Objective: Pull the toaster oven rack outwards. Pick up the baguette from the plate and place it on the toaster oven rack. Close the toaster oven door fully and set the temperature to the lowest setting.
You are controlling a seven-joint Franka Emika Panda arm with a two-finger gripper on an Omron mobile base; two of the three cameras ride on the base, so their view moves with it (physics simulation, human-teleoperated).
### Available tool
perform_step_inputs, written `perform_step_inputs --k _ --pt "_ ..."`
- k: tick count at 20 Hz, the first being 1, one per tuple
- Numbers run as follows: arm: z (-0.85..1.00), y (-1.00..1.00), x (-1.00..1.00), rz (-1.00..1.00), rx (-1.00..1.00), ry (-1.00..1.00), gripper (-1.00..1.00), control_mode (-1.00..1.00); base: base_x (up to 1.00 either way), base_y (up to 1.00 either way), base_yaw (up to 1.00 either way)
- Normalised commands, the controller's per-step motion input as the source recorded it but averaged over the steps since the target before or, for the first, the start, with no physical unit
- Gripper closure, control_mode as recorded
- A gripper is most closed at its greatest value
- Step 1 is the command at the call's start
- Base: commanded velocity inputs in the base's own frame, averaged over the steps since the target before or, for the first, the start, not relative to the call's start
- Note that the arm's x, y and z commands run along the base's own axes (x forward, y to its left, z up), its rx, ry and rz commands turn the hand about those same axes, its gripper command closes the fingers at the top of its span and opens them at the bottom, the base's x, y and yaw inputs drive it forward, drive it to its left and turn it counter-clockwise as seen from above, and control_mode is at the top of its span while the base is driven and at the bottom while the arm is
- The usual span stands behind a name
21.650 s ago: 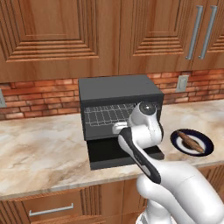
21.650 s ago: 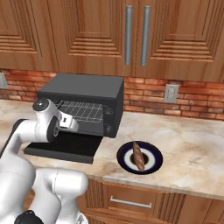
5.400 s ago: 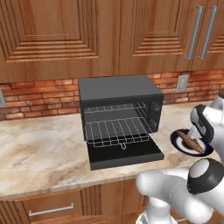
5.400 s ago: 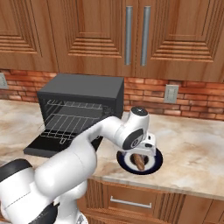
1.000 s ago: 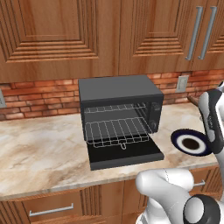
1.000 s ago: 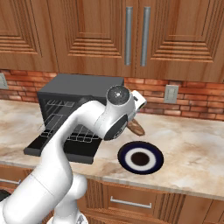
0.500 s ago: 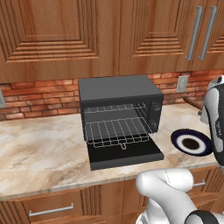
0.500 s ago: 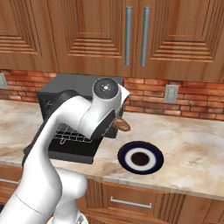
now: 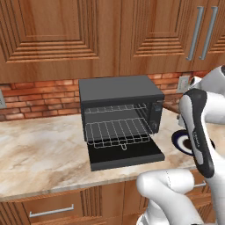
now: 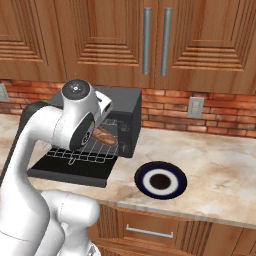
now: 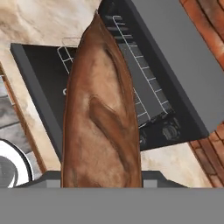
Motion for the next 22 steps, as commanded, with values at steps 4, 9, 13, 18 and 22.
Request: perform_step_inputs --k 4,9,13,18,22 --pt "-0.02 0.64 0.0 0.0 -0.11 0.0 1.0 -1.0 0.0 0.0 0.0" --pt "-0.17 0.4 0.0 0.01 -0.06 -0.01 1.0 -1.0 0.0 0.0 0.0" --pt "-0.29 0.29 0.0 0.05 -0.01 -0.02 1.0 -1.0 0.0 0.0 0.0" --pt "-0.19 0.34 0.07 0.17 0.0 -0.04 1.0 -1.0 0.0 0.0 0.0" --pt "-0.11 0.29 0.04 0.16 -0.01 0.0 1.0 -1.0 0.0 0.0 0.0"
